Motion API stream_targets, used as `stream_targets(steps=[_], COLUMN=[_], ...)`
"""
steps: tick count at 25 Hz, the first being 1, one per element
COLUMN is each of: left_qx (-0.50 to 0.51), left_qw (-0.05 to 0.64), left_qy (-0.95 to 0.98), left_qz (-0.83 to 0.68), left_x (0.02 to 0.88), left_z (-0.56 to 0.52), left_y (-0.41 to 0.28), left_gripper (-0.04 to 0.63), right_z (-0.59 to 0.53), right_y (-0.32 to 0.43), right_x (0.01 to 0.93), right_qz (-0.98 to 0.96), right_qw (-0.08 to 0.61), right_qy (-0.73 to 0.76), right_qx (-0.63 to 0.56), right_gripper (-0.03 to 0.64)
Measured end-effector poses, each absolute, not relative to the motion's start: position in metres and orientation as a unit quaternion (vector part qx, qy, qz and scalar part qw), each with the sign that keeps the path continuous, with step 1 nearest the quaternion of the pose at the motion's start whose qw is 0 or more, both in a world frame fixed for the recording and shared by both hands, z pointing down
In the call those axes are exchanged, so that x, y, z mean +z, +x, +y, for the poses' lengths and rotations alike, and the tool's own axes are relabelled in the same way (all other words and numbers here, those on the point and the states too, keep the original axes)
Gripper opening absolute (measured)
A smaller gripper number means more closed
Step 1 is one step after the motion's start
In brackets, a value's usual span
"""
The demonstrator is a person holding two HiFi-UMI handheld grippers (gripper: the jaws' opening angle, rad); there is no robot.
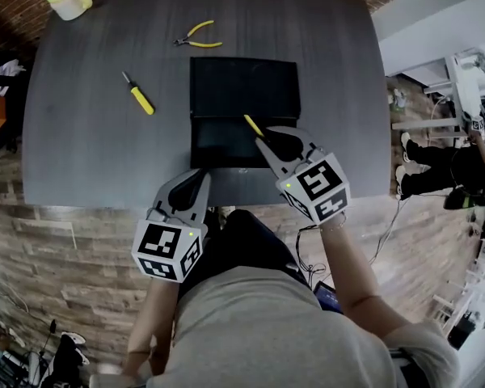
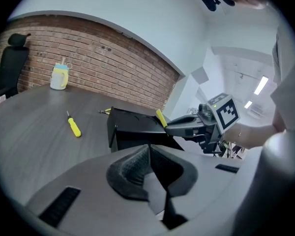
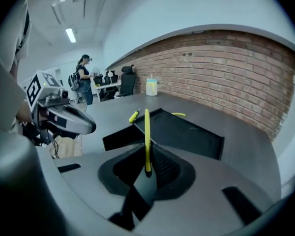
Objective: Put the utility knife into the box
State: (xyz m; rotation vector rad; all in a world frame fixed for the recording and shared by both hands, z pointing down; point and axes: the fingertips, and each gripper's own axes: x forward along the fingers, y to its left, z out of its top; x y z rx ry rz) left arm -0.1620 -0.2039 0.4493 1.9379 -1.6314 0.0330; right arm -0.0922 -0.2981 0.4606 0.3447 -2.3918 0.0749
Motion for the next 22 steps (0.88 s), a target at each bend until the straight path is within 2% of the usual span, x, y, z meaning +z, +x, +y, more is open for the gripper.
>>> stream_targets(steps=[8, 16, 22], left_qx=[-0.022, -0.024, -0.028], left_qw=[0.313, 0.32, 0.327], left_qy=[0.721, 0.705, 0.702], left_qz=[-0.618, -0.632, -0.632], left_x=[0.452, 0.463, 0.469], left_z=[-0.214, -0.215, -0.215], left_y=[-0.176, -0.198, -0.203], left_gripper=[0.026, 0.026, 0.028], right_z=[-0.29, -0.291, -0.291], right_y=[-0.109, -0.107, -0.097], right_x=[0.506, 0.548, 0.563], right_qz=[-0.885, -0.836, -0.806], right_qw=[0.458, 0.543, 0.583], right_qy=[0.061, 0.036, 0.016], right_qx=[-0.047, -0.069, -0.1], right_gripper=[0.055, 0.056, 0.057])
